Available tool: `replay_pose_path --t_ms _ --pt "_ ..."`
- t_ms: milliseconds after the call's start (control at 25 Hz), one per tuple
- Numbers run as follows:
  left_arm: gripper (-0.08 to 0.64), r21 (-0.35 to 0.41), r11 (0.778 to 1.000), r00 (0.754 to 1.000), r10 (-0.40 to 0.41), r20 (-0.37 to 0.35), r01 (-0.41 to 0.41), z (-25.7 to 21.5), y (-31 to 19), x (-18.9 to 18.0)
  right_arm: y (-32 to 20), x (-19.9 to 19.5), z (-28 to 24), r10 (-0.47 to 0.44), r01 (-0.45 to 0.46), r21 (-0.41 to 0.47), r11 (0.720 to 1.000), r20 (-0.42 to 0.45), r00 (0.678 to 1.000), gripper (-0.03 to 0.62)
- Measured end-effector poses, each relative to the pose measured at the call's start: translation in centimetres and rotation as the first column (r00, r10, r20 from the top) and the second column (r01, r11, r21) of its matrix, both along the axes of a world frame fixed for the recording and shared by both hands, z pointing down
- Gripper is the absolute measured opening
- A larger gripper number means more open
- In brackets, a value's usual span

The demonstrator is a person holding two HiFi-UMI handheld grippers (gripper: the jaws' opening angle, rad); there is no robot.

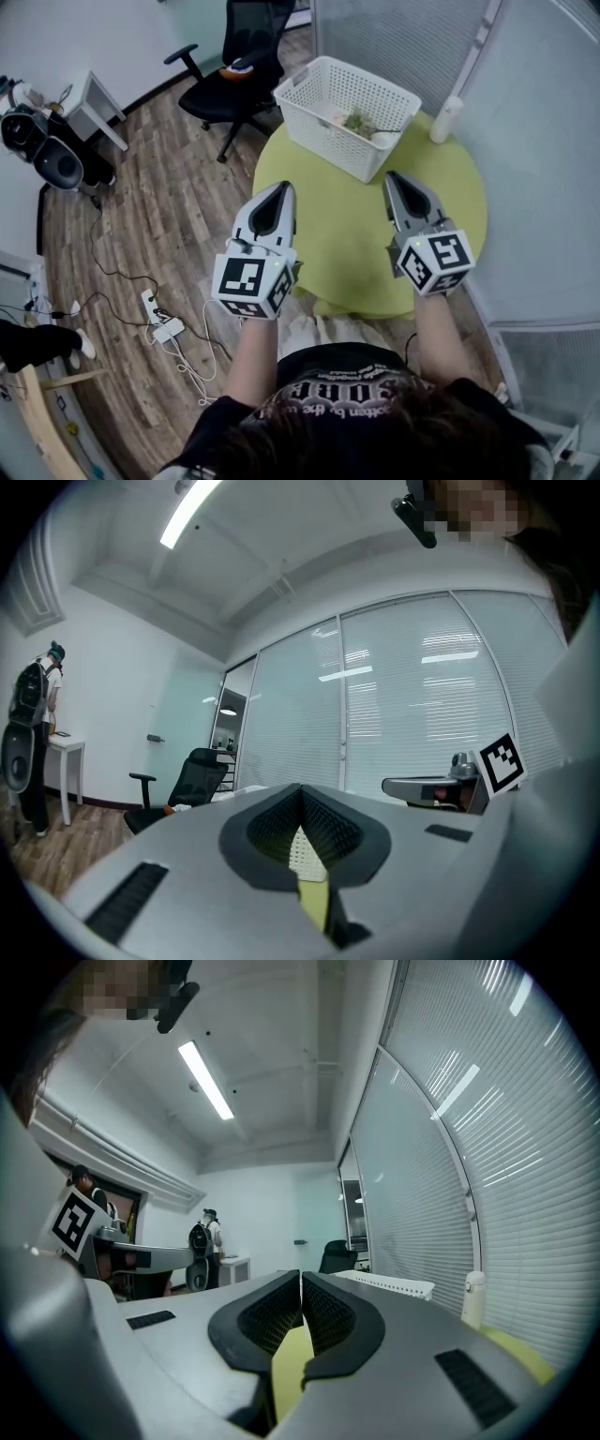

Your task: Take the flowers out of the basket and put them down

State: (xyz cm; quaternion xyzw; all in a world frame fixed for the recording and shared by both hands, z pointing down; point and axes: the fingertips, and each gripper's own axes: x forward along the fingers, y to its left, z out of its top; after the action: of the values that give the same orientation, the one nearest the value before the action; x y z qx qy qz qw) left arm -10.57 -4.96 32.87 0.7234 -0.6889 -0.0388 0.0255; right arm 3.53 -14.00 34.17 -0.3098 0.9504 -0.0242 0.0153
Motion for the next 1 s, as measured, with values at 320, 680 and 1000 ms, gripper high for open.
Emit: replay_pose_path --t_ms 320,680,1000 --pt "-0.003 0.014 0.999 0.999 0.044 -0.006 -0.044 0.2 -3.5 -2.6 -2.4 -1.6 0.6 0.049 -0.049 0.014 0.999 -0.011 0.999 0.029" --pt "-0.003 0.03 0.98 0.98 0.198 0.009 -0.199 -1.4 -10.6 -4.5 -6.8 -3.4 -0.9 0.175 -0.175 0.023 0.984 0.012 0.985 0.029" --pt "-0.003 0.033 0.959 0.96 0.281 0.003 -0.281 -1.9 -15.7 -6.6 -10.4 -5.2 -1.6 0.241 -0.241 0.026 0.97 0.008 0.97 0.029"
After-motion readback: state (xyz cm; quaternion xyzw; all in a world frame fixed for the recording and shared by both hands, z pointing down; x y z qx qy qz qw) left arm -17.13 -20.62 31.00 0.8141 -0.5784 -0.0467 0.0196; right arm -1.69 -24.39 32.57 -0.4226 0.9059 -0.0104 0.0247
